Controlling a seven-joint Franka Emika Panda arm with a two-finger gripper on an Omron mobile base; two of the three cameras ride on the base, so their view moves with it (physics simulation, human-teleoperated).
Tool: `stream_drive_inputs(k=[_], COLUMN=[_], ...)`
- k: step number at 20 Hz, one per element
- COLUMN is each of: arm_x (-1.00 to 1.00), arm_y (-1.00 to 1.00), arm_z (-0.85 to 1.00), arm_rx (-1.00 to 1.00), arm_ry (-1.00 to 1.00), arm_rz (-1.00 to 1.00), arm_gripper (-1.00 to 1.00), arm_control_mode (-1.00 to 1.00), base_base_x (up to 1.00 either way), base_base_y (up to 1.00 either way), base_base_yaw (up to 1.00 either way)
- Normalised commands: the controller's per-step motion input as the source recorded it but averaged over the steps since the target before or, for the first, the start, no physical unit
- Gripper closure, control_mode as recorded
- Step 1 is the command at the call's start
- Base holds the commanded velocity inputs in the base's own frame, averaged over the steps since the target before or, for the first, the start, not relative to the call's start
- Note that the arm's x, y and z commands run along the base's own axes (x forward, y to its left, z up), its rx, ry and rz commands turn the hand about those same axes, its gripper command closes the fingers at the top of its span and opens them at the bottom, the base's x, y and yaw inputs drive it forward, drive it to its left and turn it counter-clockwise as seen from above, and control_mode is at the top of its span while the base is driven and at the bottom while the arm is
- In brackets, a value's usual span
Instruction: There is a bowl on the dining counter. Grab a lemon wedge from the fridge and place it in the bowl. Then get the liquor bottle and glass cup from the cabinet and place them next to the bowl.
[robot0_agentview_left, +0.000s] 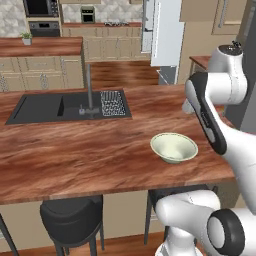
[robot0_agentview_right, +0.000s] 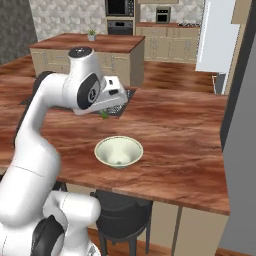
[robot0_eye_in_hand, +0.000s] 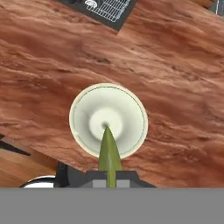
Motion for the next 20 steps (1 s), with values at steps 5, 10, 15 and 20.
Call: stream_drive_inputs(k=[5, 10, 15, 20], arm_x=[0.75, 0.52, 0.35, 0.24], arm_y=[-0.02, 0.0, -0.12, -0.14], arm_z=[-0.96, -0.76, -0.41, -0.45], arm_rx=[0.0, 0.0, 0.0, 0.0], arm_ry=[0.23, 0.19, 0.16, 0.11], arm_rz=[0.02, 0.01, 0.01, 0.0], arm_gripper=[1.0, 1.0, 1.0, 1.0], arm_control_mode=[-1.0, -1.0, -1.0, -1.0], base_base_x=[0.0, 0.0, 0.0, 0.0], base_base_y=[0.0, 0.0, 0.0, 0.0], base_base_yaw=[0.0, 0.0, 0.0, 0.0])
